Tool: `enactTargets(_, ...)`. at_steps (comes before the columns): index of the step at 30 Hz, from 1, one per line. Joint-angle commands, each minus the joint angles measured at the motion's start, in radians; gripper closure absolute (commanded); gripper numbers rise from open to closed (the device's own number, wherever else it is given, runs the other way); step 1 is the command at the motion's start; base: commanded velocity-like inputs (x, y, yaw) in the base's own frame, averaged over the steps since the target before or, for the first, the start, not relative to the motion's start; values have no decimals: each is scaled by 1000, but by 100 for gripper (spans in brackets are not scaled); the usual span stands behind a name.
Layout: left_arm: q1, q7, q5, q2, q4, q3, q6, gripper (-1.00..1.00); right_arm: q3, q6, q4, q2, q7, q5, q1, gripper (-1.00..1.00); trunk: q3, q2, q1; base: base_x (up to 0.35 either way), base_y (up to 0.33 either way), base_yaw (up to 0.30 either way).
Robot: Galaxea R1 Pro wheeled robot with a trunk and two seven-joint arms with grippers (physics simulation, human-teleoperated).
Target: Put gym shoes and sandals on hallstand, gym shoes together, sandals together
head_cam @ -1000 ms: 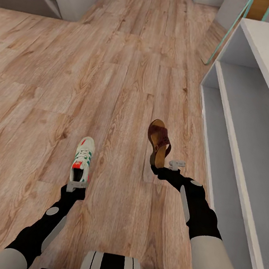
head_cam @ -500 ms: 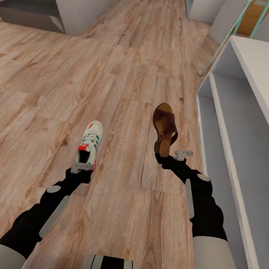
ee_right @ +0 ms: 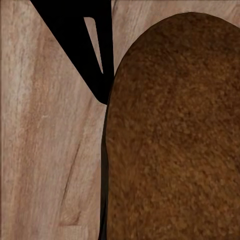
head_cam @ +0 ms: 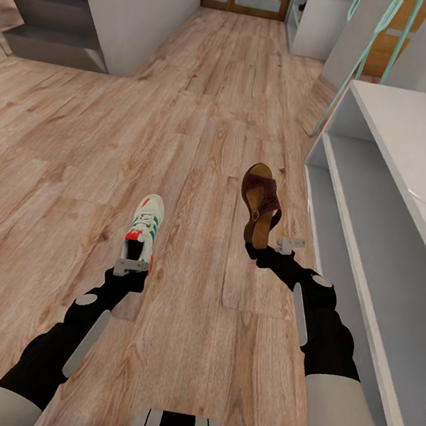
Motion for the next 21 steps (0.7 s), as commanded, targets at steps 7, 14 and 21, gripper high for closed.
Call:
enactTargets(7, -1, 11, 11, 1, -3, -4, 10, 100, -4, 5, -2, 1, 8, 7, 1, 100, 36, 1, -3, 0, 0, 0)
enactTargets(14, -1, 10, 11, 1, -3, -4, 26, 100, -4, 5, -1, 1, 8, 7, 1, 100, 74, 3, -6, 0, 0, 0)
enactTargets(21, -1, 10, 10, 1, -3, -4, 66, 100, -4, 5, -2, 1, 8, 7, 1, 100, 113, 5, -10, 0, 0, 0)
